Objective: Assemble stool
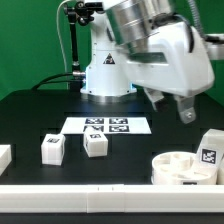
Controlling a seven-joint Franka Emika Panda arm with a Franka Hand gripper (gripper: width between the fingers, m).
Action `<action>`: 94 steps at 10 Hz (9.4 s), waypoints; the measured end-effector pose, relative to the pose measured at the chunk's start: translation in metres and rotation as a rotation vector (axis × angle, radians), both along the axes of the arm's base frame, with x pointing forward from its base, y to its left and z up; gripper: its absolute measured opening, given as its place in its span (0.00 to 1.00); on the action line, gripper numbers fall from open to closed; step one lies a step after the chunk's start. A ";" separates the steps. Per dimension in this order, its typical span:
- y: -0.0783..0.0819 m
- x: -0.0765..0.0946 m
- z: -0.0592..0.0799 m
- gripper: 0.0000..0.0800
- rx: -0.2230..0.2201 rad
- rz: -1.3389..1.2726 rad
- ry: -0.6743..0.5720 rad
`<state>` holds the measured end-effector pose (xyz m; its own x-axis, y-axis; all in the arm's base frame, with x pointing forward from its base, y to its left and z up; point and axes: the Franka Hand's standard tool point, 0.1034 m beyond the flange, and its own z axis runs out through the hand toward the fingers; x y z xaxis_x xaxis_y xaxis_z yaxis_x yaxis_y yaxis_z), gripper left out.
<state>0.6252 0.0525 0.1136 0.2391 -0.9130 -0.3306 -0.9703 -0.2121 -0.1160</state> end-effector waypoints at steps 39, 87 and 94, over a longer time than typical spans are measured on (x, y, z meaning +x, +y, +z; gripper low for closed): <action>-0.099 -0.110 -0.077 0.81 0.098 1.419 0.399; -0.020 -0.005 0.006 0.42 -0.654 1.229 -0.610; -0.003 0.003 0.002 0.42 -0.662 1.219 -0.651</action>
Offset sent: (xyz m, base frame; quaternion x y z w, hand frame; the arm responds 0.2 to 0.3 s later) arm 0.0000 0.0000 0.0000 0.0000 0.0000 -0.1938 0.9810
